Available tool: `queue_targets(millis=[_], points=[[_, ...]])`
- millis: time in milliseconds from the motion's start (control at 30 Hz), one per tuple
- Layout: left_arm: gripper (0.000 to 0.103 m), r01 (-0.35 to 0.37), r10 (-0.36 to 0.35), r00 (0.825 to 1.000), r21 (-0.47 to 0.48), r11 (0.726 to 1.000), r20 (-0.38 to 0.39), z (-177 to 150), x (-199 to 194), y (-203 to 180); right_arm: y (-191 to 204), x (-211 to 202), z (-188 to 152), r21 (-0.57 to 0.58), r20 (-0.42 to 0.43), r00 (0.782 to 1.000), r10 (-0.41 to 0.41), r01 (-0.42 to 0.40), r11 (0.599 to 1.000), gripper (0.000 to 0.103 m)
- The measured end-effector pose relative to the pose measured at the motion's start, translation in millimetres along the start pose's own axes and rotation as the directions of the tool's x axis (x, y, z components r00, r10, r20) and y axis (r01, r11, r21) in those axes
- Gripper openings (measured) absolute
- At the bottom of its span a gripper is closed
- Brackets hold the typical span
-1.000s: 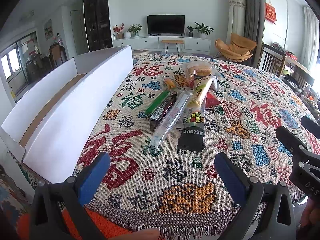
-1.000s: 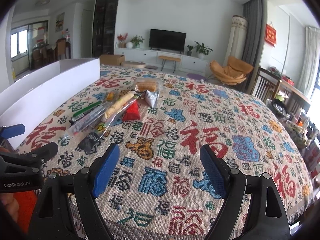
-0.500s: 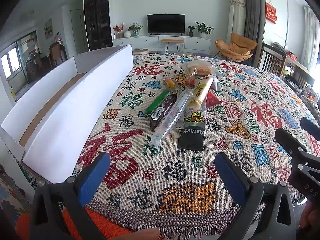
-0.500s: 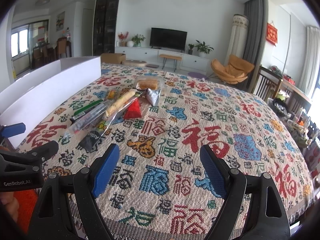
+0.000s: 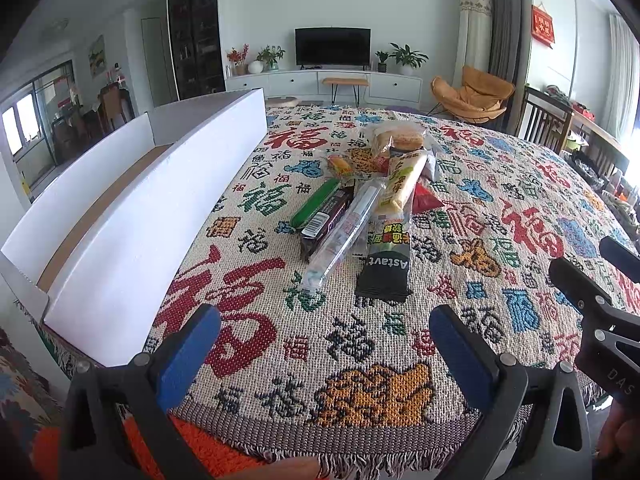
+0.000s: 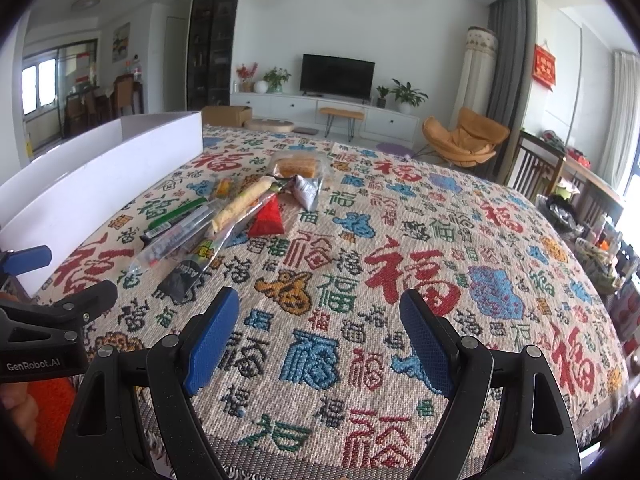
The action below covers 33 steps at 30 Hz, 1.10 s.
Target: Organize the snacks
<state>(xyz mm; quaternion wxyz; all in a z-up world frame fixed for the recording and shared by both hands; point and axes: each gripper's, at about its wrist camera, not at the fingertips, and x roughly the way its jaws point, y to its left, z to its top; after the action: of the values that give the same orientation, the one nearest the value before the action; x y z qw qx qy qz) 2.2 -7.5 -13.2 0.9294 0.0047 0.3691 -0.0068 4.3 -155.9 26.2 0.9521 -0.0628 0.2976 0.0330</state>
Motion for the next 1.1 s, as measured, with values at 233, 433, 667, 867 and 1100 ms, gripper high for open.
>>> queue_targets(millis=[233, 433, 667, 867, 1100], points=[[0.103, 0.0, 0.0, 1.0, 0.0, 1.0, -0.001, 0.2, 0.2, 0.2, 0.0, 0.8, -0.7, 0.002, -0.004, 1.0, 0.003, -0.003, 1.0, 0.085], [0.103, 0.0, 0.0, 1.0, 0.0, 1.0, -0.001, 0.1, 0.2, 0.3, 0.0, 1.5, -1.2, 0.001, -0.007, 1.0, 0.004, -0.004, 1.0, 0.085], [0.103, 0.0, 0.0, 1.0, -0.001, 1.0, -0.001, 0.1, 0.2, 0.4, 0.9, 3.1, -2.3, 0.002, -0.012, 1.0, 0.007, -0.007, 1.0, 0.085], [0.103, 0.0, 0.0, 1.0, -0.001, 1.0, -0.002, 0.1, 0.3, 0.5, 0.1, 3.8, -2.3, 0.004, -0.016, 1.0, 0.009, -0.008, 1.0, 0.085], [0.103, 0.001, -0.001, 1.0, -0.001, 1.0, -0.002, -0.2, 0.0, 0.5, -0.6, 4.5, -2.5, 0.004, -0.018, 1.0, 0.01, -0.01, 1.0, 0.085]])
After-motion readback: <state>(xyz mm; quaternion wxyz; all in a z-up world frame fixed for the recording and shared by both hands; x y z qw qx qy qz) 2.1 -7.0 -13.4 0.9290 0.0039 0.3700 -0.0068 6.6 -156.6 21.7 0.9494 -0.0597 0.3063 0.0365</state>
